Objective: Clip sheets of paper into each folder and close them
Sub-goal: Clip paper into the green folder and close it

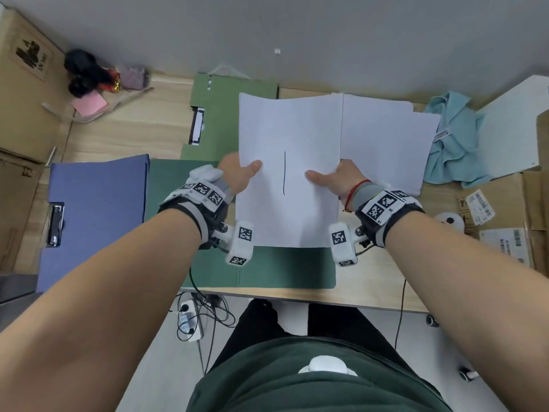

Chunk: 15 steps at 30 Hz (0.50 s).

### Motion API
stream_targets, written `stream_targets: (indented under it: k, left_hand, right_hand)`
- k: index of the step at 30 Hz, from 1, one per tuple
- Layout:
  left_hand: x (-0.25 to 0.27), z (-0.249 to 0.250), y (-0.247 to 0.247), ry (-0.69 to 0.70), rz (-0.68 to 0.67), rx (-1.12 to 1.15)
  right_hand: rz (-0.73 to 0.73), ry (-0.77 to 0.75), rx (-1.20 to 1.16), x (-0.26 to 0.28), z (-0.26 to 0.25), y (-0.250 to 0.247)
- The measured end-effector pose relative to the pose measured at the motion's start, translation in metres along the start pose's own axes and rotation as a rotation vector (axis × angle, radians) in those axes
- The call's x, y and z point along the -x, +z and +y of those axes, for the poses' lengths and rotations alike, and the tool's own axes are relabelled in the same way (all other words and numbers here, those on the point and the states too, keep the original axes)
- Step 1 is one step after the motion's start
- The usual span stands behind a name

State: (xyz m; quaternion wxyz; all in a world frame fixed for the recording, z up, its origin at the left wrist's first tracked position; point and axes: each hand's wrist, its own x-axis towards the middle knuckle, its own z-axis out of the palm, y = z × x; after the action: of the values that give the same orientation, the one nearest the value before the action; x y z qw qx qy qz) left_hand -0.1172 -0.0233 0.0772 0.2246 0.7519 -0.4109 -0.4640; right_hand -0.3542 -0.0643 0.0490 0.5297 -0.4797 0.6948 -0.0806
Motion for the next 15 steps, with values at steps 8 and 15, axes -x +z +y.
stream_targets:
  k: [8, 15]
  left_hand:
    - [0.0, -0.072, 0.009, -0.294, -0.103, 0.132]
    - [-0.013, -0.104, 0.031, -0.389, -0.168, -0.271]
  right_hand:
    - [0.001, 0.228, 0.118, 0.006, 0.06, 0.022]
    - [0.035, 0.351, 0.128, 0.003, 0.1, 0.033]
